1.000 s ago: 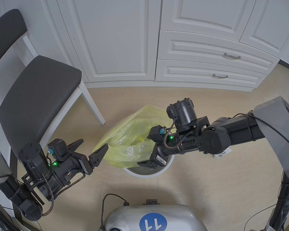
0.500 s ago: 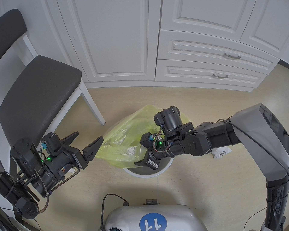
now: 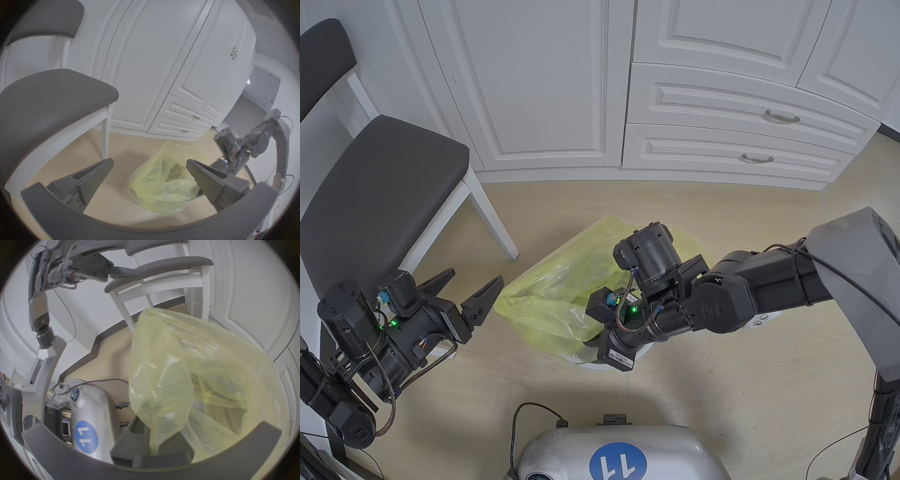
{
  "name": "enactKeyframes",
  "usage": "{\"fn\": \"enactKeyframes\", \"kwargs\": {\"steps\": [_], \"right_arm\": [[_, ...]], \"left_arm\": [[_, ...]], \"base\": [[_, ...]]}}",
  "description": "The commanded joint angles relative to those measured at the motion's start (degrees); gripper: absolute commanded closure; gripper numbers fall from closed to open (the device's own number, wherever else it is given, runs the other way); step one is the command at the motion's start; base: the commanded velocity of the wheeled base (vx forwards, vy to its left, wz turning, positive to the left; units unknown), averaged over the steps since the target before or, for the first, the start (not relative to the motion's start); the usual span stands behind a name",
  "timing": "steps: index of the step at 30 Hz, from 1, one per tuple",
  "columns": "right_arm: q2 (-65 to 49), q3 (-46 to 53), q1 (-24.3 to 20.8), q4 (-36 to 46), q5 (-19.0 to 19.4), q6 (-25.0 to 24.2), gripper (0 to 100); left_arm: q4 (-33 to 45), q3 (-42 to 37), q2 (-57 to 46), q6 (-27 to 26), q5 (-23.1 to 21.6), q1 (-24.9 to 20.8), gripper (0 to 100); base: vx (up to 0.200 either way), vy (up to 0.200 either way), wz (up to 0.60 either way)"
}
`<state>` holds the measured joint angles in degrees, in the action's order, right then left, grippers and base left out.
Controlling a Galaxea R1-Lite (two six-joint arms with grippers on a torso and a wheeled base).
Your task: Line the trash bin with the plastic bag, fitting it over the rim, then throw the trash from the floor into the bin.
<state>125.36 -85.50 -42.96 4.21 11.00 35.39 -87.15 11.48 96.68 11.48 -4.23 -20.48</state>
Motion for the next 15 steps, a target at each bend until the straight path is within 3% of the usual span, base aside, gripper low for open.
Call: {"fn": "enactKeyframes", "kwargs": {"steps": [1,5,15], "right_arm": [[-4.5,3.7,-2.3,1.9,-0.8,-0.9,100],[-4.9,6.1,-3.0,2.0,-2.9,-2.3,100],[-3.6,11.0,-4.4,2.0,-3.1,-3.5,100]], "left_arm": [[0.0,0.1,-0.1,0.0,-0.1,1.1,0],[0.0,0.3,-0.2,0.0,-1.2,2.1,0],[0.0,0.0,-0.4,0.1,-3.5,4.0,0]], "base": [[0.000,0.000,0.00],[0.000,0.000,0.00],[0.000,0.000,0.00]]}}
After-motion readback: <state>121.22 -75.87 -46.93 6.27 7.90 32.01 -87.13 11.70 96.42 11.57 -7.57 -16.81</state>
